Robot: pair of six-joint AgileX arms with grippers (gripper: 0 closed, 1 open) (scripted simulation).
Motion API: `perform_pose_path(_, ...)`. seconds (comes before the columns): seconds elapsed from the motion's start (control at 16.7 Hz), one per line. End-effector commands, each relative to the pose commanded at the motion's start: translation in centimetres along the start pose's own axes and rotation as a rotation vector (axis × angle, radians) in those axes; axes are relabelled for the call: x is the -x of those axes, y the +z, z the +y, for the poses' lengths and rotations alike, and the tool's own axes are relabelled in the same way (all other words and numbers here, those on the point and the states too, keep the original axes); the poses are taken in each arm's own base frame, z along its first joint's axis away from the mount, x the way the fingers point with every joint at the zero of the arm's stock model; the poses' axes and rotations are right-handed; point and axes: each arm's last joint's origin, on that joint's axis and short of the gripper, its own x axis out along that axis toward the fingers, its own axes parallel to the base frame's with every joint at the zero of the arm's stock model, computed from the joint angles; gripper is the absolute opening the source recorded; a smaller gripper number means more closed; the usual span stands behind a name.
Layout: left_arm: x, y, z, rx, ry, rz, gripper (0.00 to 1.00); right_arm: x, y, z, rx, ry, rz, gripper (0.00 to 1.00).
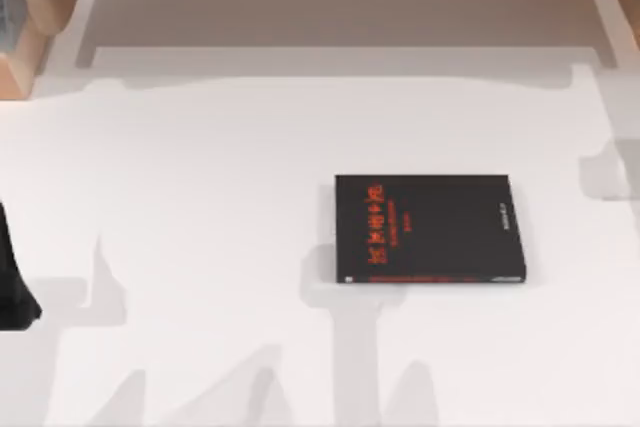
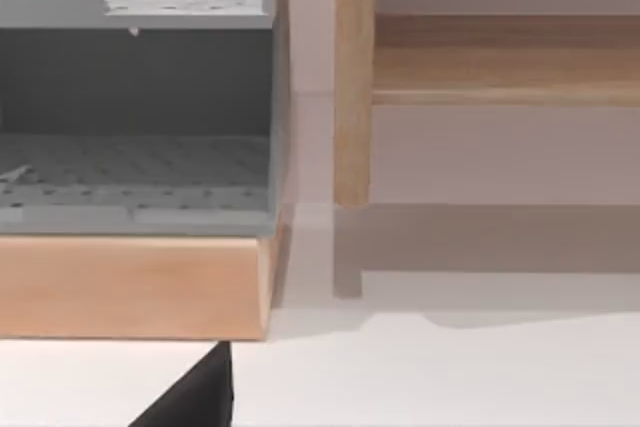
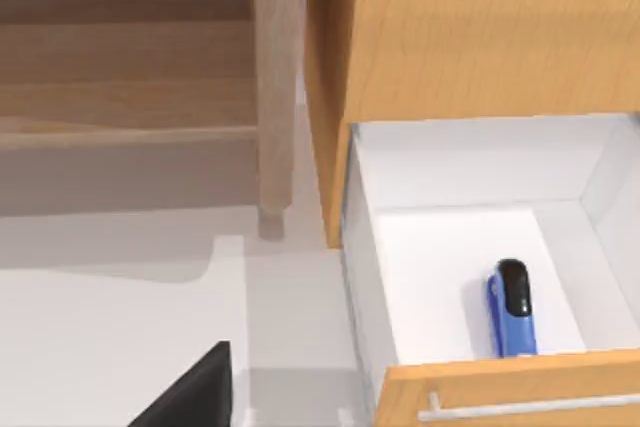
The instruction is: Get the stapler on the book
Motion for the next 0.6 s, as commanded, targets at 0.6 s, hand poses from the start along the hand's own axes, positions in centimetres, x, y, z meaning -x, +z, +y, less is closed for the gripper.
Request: perform_pose_path(0.6,0.0,0.0,0.0,0.0,0.0,0.0,1.0,-8.3,8.6,-2.7,0.017,-0.067,0.297,1.0)
